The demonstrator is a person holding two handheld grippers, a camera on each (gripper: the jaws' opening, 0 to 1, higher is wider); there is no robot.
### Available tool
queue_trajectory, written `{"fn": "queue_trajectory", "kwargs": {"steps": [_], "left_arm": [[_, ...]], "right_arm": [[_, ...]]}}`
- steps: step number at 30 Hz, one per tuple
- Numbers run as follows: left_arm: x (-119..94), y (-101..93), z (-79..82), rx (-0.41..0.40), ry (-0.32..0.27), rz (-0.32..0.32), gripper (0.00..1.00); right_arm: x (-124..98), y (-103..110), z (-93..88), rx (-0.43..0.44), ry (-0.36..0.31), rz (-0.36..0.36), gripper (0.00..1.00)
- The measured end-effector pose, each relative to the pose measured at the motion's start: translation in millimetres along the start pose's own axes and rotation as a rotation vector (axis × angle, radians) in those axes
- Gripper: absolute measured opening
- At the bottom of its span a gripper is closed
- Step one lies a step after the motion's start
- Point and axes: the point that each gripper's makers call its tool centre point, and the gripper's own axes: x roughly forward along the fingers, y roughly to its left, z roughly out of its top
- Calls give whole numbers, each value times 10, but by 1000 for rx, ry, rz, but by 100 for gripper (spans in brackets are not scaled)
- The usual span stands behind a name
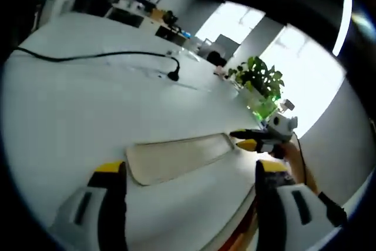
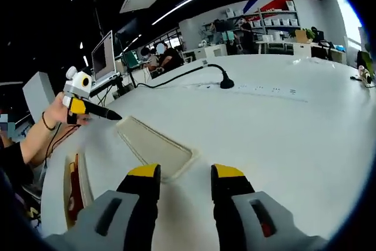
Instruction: Arrange the utensils inside the cutlery case until each visible utensil rests in its matching compartment.
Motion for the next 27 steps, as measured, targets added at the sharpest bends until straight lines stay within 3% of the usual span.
{"fn": "queue_trajectory", "kwargs": {"steps": [2,4,11,14,20,25,27], "left_arm": [[16,-14,-25,-11,5,-4,96],[30,-35,-59,-16,11,-8,93],[50,98,54,-52,-26,9,86],[21,82,125,-141,-53,-48,88],[-70,188,85,-153,-63,-51,73],[-89,246,170,-187,-73,-88,67],[-101,293,213,-183,-75,-93,59]], "right_arm": [[4,-19,-3,10,9,-3,26],[4,-23,7,10,9,-3,26],[51,-8,40,48,4,-10,20],[36,-49,24,125,-18,-28,13],[37,-78,9,169,-52,-11,6],[7,-104,4,179,-56,-23,5],[-12,-121,-4,179,-56,-30,5]]}}
